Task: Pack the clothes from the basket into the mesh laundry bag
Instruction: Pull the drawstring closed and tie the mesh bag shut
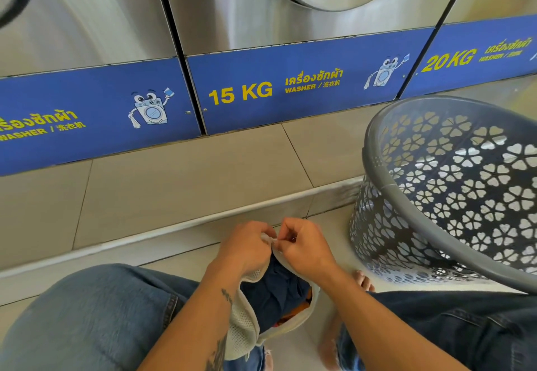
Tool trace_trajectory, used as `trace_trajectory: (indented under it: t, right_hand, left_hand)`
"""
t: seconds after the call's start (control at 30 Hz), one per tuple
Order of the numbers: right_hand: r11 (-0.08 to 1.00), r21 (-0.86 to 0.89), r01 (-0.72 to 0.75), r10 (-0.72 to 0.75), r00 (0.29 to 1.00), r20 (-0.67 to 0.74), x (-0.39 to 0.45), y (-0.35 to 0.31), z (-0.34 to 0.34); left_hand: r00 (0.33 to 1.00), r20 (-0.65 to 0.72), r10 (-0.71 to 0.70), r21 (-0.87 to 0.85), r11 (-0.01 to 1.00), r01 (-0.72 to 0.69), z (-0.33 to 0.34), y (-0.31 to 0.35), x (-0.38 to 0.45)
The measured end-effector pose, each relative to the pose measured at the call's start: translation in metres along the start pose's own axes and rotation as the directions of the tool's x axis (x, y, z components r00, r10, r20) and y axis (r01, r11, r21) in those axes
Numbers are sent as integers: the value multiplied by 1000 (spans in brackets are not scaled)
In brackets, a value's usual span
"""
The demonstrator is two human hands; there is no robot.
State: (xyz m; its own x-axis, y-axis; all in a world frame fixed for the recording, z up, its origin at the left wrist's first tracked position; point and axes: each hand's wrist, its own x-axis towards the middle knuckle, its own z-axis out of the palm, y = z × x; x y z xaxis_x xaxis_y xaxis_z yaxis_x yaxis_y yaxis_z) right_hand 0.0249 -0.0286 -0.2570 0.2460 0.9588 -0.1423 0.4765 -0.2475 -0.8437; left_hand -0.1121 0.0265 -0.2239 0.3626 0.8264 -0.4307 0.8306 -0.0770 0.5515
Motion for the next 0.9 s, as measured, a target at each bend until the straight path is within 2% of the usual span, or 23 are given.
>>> trace_trajectory:
  t: [0.1,0.23,0.4,0.5,0.57,0.63,0.7,0.73,0.8,0.9]
  right_hand:
    - [998,-59,35,-34,999,13,-2,5,-6]
    - [994,-83,67,-68,998,-10,-4,5,-7]
    - [1000,-26,-2,2,1000,-16,-10,13,-15]
    - [998,19,-53,53,998,-31,-9,14,-20]
    - [995,52,-83,85,996,-41,-8,11,-20]
    - [990,100,-100,105,994,-41,-7,9,-21]
    - [983,142,-117,125,991,-48,-9,8,-23]
    - [981,153,-123,131,990,-48,-10,9,-23]
    - [980,145,-137,142,990,-22,-13,10,-22]
    - [987,83,-139,138,990,15,-22,12,-13]
  left_hand:
    - [1000,3,17,-21,1000,-17,7,1,-1]
    - [983,-177,-42,-62,998,32,11,-9,10]
    - [915,-357,-188,-196,973,123,2,-26,24]
    - [879,-408,-247,-226,960,165,-3,-30,25]
    - [874,-436,-215,-121,976,180,-3,-27,24]
    - [900,-437,-8,101,993,58,-1,-18,21]
    - [927,-293,235,301,943,-143,5,-5,18]
    - [936,-212,280,358,914,-192,9,-2,16]
    - [966,-140,215,375,915,-149,12,-4,15]
    - [956,-260,137,313,949,-51,12,-17,16]
